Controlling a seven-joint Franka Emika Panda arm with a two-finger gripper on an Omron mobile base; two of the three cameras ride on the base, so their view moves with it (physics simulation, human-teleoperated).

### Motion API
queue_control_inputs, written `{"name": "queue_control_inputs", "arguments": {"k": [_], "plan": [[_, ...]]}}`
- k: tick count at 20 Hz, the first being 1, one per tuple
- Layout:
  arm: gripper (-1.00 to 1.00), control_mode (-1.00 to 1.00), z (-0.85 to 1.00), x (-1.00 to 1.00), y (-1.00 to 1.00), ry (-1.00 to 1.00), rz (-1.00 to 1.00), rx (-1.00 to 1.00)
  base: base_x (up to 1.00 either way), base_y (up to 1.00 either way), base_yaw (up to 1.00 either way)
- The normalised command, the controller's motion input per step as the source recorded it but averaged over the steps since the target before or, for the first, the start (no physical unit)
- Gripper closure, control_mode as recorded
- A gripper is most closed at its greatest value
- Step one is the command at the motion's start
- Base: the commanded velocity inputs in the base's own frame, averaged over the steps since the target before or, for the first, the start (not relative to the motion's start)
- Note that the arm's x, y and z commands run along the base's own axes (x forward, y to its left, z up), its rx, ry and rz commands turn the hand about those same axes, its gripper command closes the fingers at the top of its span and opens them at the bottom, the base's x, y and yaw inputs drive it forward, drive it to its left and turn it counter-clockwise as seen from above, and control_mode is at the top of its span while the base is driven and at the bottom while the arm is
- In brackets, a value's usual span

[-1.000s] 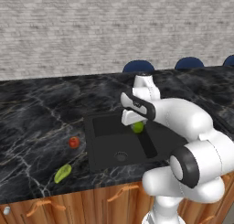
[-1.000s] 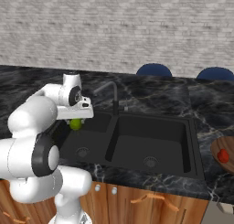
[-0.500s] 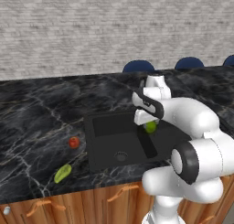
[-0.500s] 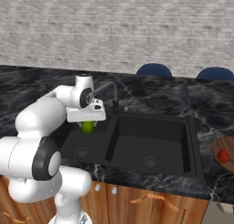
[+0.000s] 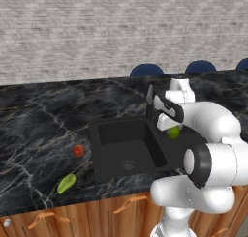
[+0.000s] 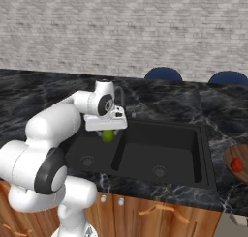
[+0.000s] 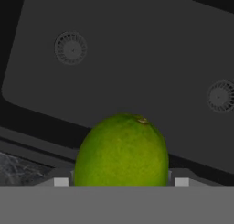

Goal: There is a mixed pile of frozen fruits and vegetables on the counter. Locate all the frozen vegetables and place the items in a bowl on the counter. Take all the frozen fruits and defrost them in a running sink.

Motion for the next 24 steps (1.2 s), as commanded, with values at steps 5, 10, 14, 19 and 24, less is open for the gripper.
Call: {"name": "queue_control_inputs", "arguments": {"k": [5,10,14,19,24], "plan": [[1.00,-1.00,0.06,0.00,-0.56,0.00,-0.01,-0.02,0.00,0.00,0.00],[1.00,-1.00,0.04,-0.01,-0.56,0.00,-0.01,-0.02,0.00,0.00,0.00],[1.00,-1.00,0.02,-0.03,-0.57,0.00,-0.02,-0.02,0.00,0.00,0.00],[1.00,-1.00,0.01,0.00,-0.57,0.00,-0.02,-0.02,0.00,0.00,0.00],[1.00,-1.00,0.01,-0.01,-0.57,0.00,-0.02,-0.02,0.00,0.00,0.00]]}}
